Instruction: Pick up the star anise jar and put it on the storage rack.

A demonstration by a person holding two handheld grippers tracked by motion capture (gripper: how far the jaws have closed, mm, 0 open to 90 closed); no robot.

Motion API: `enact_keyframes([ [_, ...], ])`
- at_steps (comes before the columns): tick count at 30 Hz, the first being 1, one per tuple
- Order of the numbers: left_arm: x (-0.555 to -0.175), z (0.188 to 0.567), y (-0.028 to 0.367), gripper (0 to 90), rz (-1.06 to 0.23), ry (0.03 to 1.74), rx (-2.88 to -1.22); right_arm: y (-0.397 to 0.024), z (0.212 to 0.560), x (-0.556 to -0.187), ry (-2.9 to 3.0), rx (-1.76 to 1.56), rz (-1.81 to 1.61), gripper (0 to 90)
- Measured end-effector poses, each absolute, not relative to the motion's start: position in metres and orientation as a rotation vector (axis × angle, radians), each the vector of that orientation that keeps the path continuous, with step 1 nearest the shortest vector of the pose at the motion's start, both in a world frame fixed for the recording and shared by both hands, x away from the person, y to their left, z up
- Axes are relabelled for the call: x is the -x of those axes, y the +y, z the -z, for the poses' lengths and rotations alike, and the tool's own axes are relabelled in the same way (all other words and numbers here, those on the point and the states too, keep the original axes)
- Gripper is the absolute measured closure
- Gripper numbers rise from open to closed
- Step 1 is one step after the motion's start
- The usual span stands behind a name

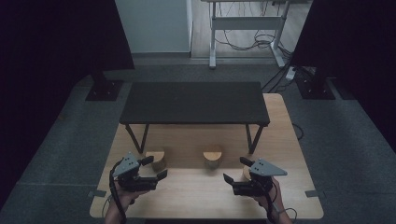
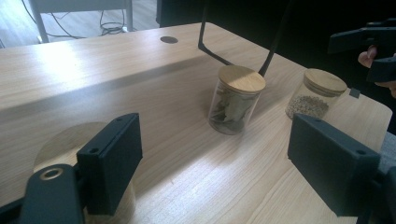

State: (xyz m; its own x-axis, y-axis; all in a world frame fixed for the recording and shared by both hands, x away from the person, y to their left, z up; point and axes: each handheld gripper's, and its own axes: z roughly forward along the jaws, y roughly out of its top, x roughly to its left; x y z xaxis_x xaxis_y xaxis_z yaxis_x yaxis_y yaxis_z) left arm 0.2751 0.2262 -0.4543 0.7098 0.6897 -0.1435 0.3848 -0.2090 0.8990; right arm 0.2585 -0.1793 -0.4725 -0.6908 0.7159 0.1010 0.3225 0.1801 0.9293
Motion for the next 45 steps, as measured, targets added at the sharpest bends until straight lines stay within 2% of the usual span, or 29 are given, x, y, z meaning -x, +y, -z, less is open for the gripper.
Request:
enact_keyframes([
  [15, -0.272, 0.448, 0.239, 15.0, -0.371, 0.867, -1.832, -0.183, 0.471, -0.254, 2.095, -0.957, -1.482, 11.1],
  [27, -0.273, 0.449, 0.25, 12.3, -0.378, 0.87, -1.902, -0.183, 0.475, -0.257, 2.104, -0.973, -1.457, 11.0],
  [36, -0.28, 0.459, 0.255, 11.0, -0.344, 0.893, -1.9, -0.183, 0.477, -0.259, 2.11, -0.986, -1.448, 11.0],
  [45, -0.285, 0.467, 0.257, 10.3, -0.392, 0.932, -1.929, -0.182, 0.478, -0.259, 2.114, -0.99, -1.452, 10.9],
])
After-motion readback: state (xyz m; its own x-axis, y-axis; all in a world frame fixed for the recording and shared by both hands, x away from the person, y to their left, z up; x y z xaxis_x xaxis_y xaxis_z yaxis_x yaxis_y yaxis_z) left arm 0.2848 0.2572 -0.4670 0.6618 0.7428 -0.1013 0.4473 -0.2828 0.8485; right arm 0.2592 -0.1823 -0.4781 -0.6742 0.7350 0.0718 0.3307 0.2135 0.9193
